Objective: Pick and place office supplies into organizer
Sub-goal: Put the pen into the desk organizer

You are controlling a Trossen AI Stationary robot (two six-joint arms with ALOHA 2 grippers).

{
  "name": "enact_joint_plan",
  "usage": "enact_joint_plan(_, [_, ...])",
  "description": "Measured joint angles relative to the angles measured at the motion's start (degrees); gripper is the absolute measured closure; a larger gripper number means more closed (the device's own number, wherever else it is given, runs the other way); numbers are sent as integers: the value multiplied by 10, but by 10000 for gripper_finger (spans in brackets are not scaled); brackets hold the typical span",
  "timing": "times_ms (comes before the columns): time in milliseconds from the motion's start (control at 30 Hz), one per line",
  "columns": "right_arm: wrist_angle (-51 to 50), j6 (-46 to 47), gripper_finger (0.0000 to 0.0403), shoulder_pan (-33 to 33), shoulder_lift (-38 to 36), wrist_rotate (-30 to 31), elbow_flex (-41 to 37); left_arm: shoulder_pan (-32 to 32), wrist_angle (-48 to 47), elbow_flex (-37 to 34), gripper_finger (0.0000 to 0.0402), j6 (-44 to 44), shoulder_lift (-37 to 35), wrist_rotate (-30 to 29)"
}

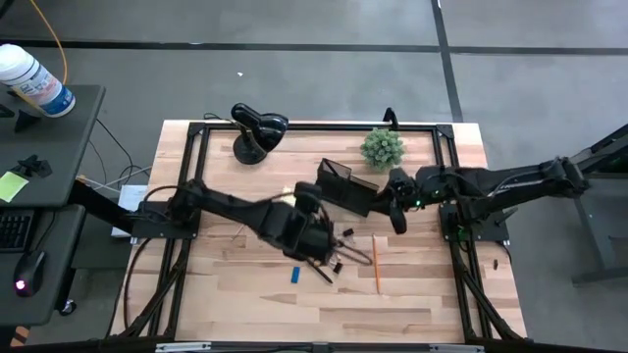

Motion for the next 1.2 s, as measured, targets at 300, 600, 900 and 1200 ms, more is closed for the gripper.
enact_joint_plan(300, [74, 67, 320, 91, 127, 75, 0, -56, 1, -124, 241, -75, -3, 5])
enact_joint_plan(600, [155, 155, 320, 120, 213, 95, 0, -107, 129, -297, 241, -107, -98, -1])
enact_joint_plan(900, [165, 231, 320, 121, 239, 69, 0, -161, 298, -501, 241, -105, -223, -13])
enact_joint_plan(1200, [143, 272, 320, 159, 239, 92, 61, -135, 584, -606, 241, 203, -249, 177])
